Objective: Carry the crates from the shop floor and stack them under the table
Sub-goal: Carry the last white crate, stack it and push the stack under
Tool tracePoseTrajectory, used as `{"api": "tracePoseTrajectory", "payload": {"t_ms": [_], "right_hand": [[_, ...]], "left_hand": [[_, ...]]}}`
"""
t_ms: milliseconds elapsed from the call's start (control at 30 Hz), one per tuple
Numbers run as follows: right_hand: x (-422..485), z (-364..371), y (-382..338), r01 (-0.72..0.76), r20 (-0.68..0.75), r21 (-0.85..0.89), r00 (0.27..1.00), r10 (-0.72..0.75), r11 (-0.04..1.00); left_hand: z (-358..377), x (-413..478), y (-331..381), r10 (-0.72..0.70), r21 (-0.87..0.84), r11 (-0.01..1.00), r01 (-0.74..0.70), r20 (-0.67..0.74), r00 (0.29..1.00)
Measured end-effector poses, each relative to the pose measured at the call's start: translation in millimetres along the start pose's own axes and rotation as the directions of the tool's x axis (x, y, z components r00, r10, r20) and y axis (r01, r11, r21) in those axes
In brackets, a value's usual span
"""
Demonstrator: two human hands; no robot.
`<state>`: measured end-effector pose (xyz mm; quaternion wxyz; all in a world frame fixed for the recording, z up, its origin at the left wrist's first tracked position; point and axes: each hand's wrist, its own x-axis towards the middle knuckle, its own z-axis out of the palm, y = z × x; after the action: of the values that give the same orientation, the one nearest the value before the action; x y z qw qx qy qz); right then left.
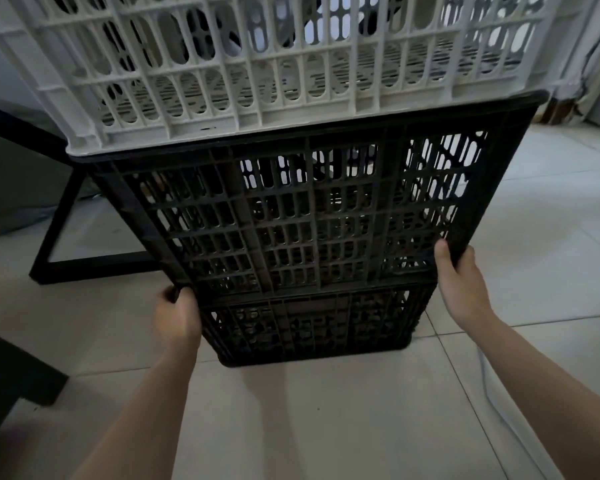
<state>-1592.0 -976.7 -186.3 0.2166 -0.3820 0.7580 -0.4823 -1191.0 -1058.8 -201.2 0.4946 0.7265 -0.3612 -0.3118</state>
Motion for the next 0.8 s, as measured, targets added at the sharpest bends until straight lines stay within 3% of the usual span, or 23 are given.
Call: {"api": "tracePoseTrajectory", "payload": {"t_ms": [233, 467, 600, 700, 800], "right_hand": [[2, 20, -7, -0.053, -0.083, 0.204, 0.994, 0.071, 0.978], [3, 24, -2, -0.084, -0.078, 0.178, 0.992, 0.099, 0.98], [5, 20, 1, -0.043, -0.067, 0.215, 0.996, 0.058, 0.976], [4, 20, 1, -0.028, -0.059, 0.218, 0.997, 0.041, 0.975], [4, 20, 2, -0.016, -0.048, 0.21, 0.998, 0.027, 0.978]], "left_hand": [[3, 1, -1, 0.022, 0.03, 0.999, -0.021, -0.032, 0.999], [-2, 7, -3, 0.086, 0.135, 0.987, -0.086, 0.0, 0.996], [-6, 8, 5, 0.153, 0.264, 0.948, -0.179, 0.115, 0.982], [-11, 8, 8, 0.157, 0.229, 0.955, -0.188, 0.148, 0.976], [-11, -6, 7, 0.242, 0.129, 0.959, -0.252, 0.09, 0.966]]}}
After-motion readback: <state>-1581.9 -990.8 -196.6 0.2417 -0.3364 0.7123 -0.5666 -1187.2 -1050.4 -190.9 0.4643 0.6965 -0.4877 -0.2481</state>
